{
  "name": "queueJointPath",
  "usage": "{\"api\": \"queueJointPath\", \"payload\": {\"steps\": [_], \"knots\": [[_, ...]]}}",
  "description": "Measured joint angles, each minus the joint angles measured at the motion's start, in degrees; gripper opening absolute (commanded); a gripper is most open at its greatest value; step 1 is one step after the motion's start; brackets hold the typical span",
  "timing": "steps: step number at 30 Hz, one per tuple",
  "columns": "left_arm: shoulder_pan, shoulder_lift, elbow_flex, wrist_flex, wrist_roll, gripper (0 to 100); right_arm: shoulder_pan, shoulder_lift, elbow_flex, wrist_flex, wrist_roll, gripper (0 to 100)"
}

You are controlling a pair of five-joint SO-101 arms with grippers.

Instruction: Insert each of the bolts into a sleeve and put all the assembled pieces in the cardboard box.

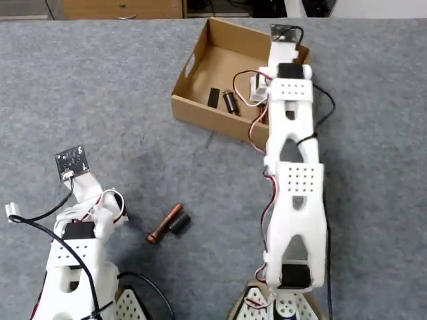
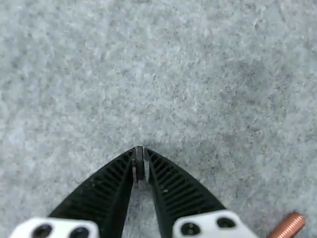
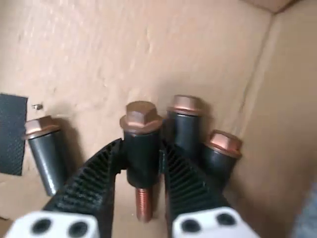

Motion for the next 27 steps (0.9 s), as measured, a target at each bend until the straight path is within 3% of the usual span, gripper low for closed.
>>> {"api": "queueJointPath", "payload": {"steps": [6,13,27], "knots": [[0.0,0.0,0.0,0.0,0.0,2,-2.1,10.1,-18.3,9.4,1.8,29.1],[0.0,0.0,0.0,0.0,0.0,2,-2.2,9.8,-21.5,15.1,1.8,30.8],[0.0,0.0,0.0,0.0,0.0,2,-3.3,-20.0,-21.5,21.5,1.8,30.8]]}}
